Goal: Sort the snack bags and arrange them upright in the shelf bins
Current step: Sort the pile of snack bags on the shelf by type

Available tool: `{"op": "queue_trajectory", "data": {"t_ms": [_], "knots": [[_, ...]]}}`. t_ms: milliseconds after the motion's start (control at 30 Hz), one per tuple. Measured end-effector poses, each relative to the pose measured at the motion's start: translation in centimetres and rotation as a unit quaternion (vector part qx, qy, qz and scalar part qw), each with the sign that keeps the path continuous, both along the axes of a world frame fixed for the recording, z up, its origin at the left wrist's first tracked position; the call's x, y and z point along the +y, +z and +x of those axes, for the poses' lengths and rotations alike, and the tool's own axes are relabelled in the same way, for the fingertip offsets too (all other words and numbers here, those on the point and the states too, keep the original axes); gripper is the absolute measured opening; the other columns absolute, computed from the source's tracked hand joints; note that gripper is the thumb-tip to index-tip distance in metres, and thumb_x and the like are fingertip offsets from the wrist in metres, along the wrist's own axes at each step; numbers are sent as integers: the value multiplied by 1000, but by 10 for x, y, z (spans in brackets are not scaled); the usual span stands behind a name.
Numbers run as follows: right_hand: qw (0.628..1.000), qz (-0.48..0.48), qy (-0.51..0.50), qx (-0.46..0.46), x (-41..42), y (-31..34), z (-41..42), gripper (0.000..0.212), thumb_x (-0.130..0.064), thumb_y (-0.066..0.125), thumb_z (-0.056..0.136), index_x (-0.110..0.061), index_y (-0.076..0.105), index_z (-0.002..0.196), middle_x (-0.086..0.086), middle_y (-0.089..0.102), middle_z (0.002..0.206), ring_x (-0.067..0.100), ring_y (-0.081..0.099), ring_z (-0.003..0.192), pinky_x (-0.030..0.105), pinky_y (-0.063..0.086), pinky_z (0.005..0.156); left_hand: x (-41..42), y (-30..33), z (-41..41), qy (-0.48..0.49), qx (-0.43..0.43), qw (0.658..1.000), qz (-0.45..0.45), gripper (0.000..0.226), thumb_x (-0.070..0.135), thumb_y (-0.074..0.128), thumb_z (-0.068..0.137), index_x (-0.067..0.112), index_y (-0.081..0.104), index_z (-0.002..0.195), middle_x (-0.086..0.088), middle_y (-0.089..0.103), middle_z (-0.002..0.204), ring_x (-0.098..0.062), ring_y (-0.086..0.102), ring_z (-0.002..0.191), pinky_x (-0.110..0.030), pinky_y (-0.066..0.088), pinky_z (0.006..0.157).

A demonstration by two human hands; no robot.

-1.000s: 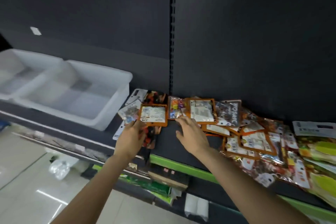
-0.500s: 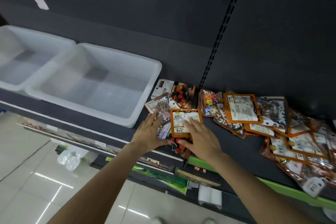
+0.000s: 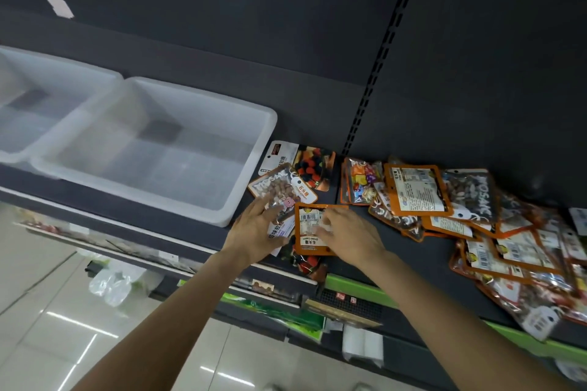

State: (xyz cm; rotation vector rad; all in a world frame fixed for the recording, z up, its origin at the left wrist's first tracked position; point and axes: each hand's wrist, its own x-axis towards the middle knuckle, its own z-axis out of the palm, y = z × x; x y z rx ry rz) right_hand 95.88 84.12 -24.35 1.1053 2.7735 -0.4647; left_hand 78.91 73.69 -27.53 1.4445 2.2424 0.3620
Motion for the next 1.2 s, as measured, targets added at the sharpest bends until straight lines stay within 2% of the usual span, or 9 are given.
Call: {"op": "queue_trajectory", "data": {"t_ms": [133, 233, 367, 467, 567, 767, 867, 1033, 1200], "knots": [[996, -19, -43, 78, 28, 1, -25, 43, -32, 49, 97, -14, 43, 135, 5, 50, 133, 21, 49, 120, 34, 45, 92, 14, 5, -6, 41, -16, 999, 30, 77, 39, 66, 86, 24, 23, 148, 4, 16, 157, -17, 19, 143, -37, 27, 114], [996, -57, -35, 53, 52, -10, -52, 62, -27, 49, 97, -17, 18, 150, 8, 17, 157, 26, 21, 143, 39, 24, 116, 24, 2, -10, 17, 11, 999, -44, 87, 46, 59, 89, 24, 3, 152, 2, -2, 160, -20, -3, 147, -40, 9, 118], [996, -78, -14, -37, 79, -22, -81, 69, -27, 43, 100, -21, -3, 152, 5, -14, 159, 26, -4, 147, 46, 12, 119, 29, -3, -10, 24, 24, 996, -84, 83, 52, 50, 91, 26, 0, 152, 1, -2, 160, -22, -4, 147, -42, 7, 118], [997, -39, -19, -64, 81, -20, -92, 53, -26, 40, 101, -12, 21, 149, 10, 17, 156, 29, 21, 143, 40, 27, 113, 28, 1, -7, 43, 68, 993, -81, 82, 55, 51, 90, 24, 8, 152, -4, 11, 158, -26, 10, 145, -42, 18, 116], [996, 66, -11, -57, 74, -13, -94, 29, -22, 45, 98, -9, 54, 123, 11, 50, 127, 28, 52, 113, 36, 45, 87, 22, 4, -2, 50, 99, 991, -78, 79, 59, 46, 90, 22, 12, 151, -6, 18, 154, -27, 19, 141, -40, 26, 113], [996, -35, -45, -75, 74, -15, -91, 73, -30, 67, 85, -21, 24, 143, 17, 20, 147, 35, 20, 139, 49, 32, 108, 18, 1, -5, 61, 63, 994, -62, 59, 44, 35, 99, 26, 14, 152, -3, 14, 156, -24, 18, 141, -41, 33, 109], [995, -28, -52, -86, 76, -11, -94, 83, -34, 70, 82, -24, 19, 146, 17, 29, 141, 34, 31, 133, 48, 31, 107, 18, -1, -4, 61, 64, 994, -65, 61, 43, 39, 99, 26, 13, 152, -4, 13, 156, -25, 16, 142, -41, 29, 111], [993, 28, -107, 49, 71, -9, -84, 61, -25, 65, 87, -18, 33, 139, 13, 53, 125, 31, 50, 119, 51, 29, 110, 19, -3, 1, 67, 71, 993, -69, 64, 43, 38, 99, 26, 7, 152, -5, 9, 158, -26, 10, 144, -42, 20, 115], [973, 43, -175, 144, 72, 32, -55, 27, -17, 52, 96, -14, 56, 123, 8, 58, 120, 27, 57, 108, 32, 45, 82, 37, -1, 4, 74, 93, 990, -72, 63, 42, 43, 98, 26, 14, 151, -5, 12, 157, -28, 13, 143, -42, 27, 112]]}}
